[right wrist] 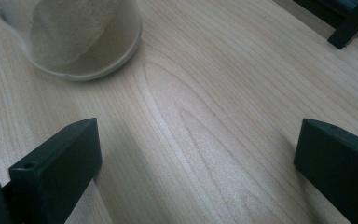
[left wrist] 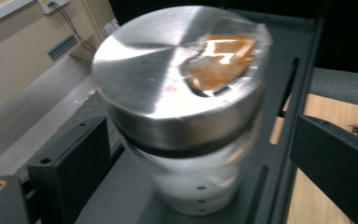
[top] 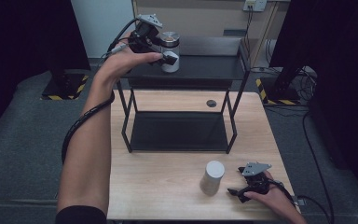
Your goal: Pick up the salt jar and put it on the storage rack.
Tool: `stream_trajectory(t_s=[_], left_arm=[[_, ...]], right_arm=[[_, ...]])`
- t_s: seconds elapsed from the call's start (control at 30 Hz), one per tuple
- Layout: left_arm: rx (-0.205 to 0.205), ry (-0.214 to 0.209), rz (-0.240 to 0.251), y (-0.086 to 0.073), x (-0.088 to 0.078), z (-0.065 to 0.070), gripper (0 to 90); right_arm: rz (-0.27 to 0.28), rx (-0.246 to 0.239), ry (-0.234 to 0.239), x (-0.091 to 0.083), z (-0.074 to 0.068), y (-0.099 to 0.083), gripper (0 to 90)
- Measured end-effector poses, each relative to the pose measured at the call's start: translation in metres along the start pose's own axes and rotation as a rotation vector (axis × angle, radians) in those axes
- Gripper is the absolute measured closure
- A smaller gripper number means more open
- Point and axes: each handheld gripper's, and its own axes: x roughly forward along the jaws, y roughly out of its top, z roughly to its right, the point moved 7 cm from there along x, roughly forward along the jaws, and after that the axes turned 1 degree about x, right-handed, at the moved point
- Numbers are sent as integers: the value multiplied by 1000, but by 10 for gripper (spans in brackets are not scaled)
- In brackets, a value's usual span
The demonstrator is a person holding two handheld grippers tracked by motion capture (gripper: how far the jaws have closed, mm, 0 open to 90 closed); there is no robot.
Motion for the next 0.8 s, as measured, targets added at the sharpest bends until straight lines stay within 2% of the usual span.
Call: stream_trajectory(t_s=[0.2, 0.43, 0.6, 0.8], left_arm=[[10, 26, -4, -3, -14, 6, 38], [17, 23, 23, -8, -29, 12, 40], [38, 35, 14, -10, -37, 19, 40], [72, 10, 13, -12, -46, 28, 49]], right_arm=[[0, 0, 0, 0, 0, 0, 16], [0, 0, 0, 0, 0, 0, 17], [0, -2, -1, 0, 0, 0, 16], [0, -1, 0, 0, 0, 0, 16]])
